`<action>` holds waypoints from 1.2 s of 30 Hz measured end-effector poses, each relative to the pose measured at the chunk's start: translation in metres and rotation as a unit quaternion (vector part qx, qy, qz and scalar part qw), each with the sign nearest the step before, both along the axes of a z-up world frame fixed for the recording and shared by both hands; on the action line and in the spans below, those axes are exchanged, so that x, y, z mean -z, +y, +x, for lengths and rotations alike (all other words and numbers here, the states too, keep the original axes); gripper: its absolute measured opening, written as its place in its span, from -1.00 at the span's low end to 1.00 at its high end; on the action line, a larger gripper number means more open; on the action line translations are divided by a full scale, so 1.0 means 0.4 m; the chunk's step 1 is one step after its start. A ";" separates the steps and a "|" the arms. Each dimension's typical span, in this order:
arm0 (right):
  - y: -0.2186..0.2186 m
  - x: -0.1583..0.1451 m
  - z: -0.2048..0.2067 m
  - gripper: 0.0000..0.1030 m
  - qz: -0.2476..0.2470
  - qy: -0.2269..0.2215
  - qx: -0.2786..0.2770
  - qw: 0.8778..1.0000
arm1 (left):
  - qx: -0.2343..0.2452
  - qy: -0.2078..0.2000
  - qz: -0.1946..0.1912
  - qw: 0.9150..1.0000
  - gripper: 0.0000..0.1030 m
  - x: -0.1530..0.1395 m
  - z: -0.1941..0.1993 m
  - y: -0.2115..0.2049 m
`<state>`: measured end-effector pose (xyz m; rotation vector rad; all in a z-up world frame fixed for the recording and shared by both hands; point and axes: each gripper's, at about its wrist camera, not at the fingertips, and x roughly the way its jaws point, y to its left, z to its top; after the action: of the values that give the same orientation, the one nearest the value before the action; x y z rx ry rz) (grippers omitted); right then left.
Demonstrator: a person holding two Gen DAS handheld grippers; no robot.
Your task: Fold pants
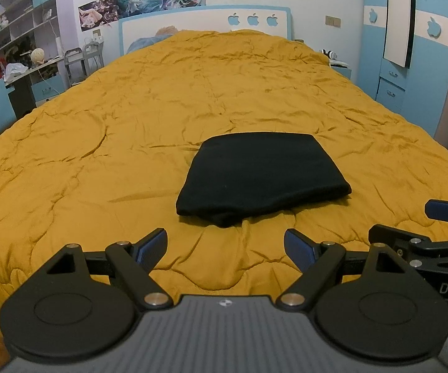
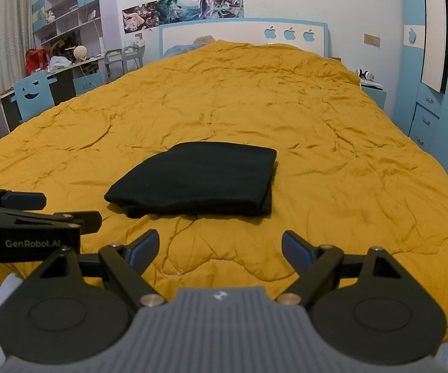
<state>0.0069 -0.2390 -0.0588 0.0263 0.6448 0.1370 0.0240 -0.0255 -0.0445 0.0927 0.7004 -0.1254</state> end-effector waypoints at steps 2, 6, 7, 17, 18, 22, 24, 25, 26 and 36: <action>0.000 0.000 0.000 0.59 0.000 0.000 0.000 1.000 | 0.000 0.002 -0.001 1.000 0.93 0.002 0.003 0.002; 0.000 0.000 0.000 0.59 0.000 0.000 0.001 1.000 | 0.001 0.005 -0.002 1.000 0.93 0.005 0.003 0.004; 0.000 0.000 0.000 0.59 0.000 0.000 0.000 1.000 | 0.001 0.005 -0.003 1.000 0.93 0.005 0.003 0.004; -0.001 0.001 0.000 0.59 0.000 0.000 0.002 1.000 | 0.001 0.003 -0.002 1.000 0.93 0.005 0.002 0.005; 0.000 0.004 0.000 0.59 0.001 0.000 0.003 1.000 | 0.001 0.003 -0.002 1.000 0.93 0.008 0.001 0.002; 0.003 0.006 0.000 0.59 0.001 -0.001 0.006 1.000 | 0.001 0.003 -0.002 1.000 0.93 0.007 0.001 0.001; 0.003 0.008 -0.002 0.59 0.000 -0.001 0.007 1.000 | 0.001 0.003 -0.001 1.000 0.92 0.008 0.003 0.002; 0.003 0.008 -0.002 0.59 0.001 -0.002 0.007 1.000 | 0.001 0.001 0.000 1.000 0.92 0.009 0.002 0.003; 0.004 0.008 -0.003 0.59 0.001 -0.002 0.007 1.000 | 0.001 0.000 0.001 1.000 0.92 0.010 0.002 0.003; 0.005 0.009 -0.004 0.59 0.001 -0.003 0.010 1.000 | 0.000 -0.003 0.002 1.000 0.92 0.007 -0.005 -0.003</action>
<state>0.0053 -0.2372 -0.0626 0.0345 0.6392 0.1190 0.0219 -0.0267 -0.0473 0.0973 0.6949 -0.1240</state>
